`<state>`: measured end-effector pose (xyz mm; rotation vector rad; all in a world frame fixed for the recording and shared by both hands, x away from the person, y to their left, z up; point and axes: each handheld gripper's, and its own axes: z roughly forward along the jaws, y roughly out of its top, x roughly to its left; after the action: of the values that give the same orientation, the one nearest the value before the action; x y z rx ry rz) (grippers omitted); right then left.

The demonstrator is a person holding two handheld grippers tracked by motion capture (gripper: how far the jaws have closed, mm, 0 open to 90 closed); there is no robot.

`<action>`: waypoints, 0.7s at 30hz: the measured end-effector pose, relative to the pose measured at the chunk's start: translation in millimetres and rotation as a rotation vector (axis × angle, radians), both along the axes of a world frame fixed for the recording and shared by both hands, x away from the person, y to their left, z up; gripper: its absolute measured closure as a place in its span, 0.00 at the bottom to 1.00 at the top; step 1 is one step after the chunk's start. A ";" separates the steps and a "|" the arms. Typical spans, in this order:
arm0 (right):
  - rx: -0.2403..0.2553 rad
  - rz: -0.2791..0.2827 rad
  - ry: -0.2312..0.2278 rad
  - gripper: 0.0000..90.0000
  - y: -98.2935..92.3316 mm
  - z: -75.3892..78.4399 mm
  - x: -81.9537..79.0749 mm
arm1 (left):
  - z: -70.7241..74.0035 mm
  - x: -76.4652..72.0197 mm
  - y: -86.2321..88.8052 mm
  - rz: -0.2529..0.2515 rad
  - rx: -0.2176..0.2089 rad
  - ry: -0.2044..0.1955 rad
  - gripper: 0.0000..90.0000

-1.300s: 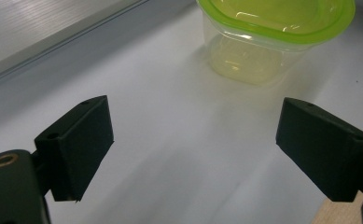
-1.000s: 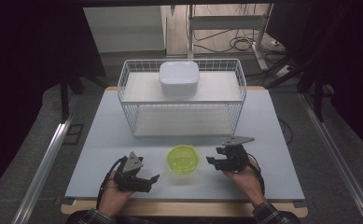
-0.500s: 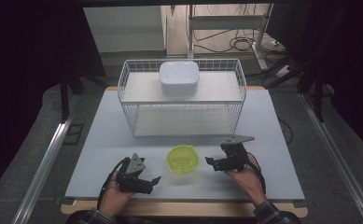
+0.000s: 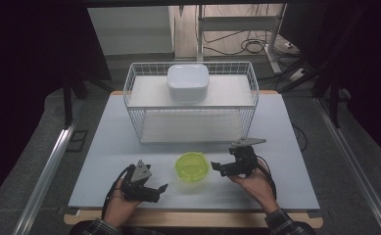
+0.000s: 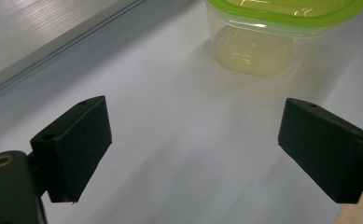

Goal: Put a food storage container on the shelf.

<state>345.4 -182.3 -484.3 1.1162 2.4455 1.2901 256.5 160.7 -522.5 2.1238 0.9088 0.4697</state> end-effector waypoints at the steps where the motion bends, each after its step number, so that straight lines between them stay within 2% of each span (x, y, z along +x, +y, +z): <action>1: 0.019 0.015 0.029 0.15 3.3 2.8 -0.3 | 0.2 -0.1 -0.1 0.001 0.004 -0.003 0.10; 2: 0.019 0.015 0.029 0.15 3.3 2.8 -0.3 | 0.2 -0.1 -0.1 0.001 0.004 -0.003 0.10; 4: 0.020 0.027 0.029 0.26 10.1 4.7 -1.3 | 0.5 0.0 0.2 0.003 0.003 -0.004 0.10; 7: 0.043 0.037 0.054 0.37 16.8 5.6 -0.7 | 0.5 0.1 0.6 0.005 0.001 -0.004 0.10; 8: 0.043 0.037 0.054 0.37 16.8 5.6 -0.7 | 0.5 0.1 0.6 0.005 0.001 -0.004 0.10; 9: 0.065 0.040 0.084 0.44 20.1 4.6 1.0 | 0.6 0.1 0.6 0.005 0.001 -0.004 0.10; 11: 0.093 0.037 0.128 0.49 22.0 2.2 4.6 | 0.5 0.1 0.3 0.003 0.003 -0.004 0.10; 12: 0.093 0.037 0.128 0.49 22.0 2.2 4.6 | 0.5 0.1 0.3 0.003 0.003 -0.004 0.10; 13: 0.124 0.041 0.187 0.56 23.5 -1.0 9.4 | 0.4 0.1 0.1 0.003 0.006 -0.004 0.10; 14: 0.124 0.041 0.187 0.56 23.5 -1.0 9.4 | 0.4 0.1 0.1 0.003 0.006 -0.004 0.10; 15: 0.135 0.039 0.221 0.59 24.4 -3.9 13.3 | 0.6 0.0 0.1 0.003 0.006 -0.005 0.10; 16: 0.135 0.039 0.221 0.59 24.4 -3.9 13.3 | 0.6 0.0 0.1 0.003 0.006 -0.005 0.10; 17: 0.150 0.042 0.246 0.63 25.1 -6.6 17.0 | 0.7 0.0 0.4 0.003 0.005 -0.005 0.10; 20: 0.166 0.036 0.268 0.67 25.8 -8.7 20.3 | 0.5 0.0 0.5 0.003 0.005 -0.004 0.10; 21: 0.183 0.031 0.298 0.70 26.6 -11.2 24.1 | 0.5 0.0 0.4 0.003 0.005 -0.004 0.10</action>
<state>369.6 -155.7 -495.5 1.4143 2.5997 1.4779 256.4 161.2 -522.0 2.1255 0.9093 0.4780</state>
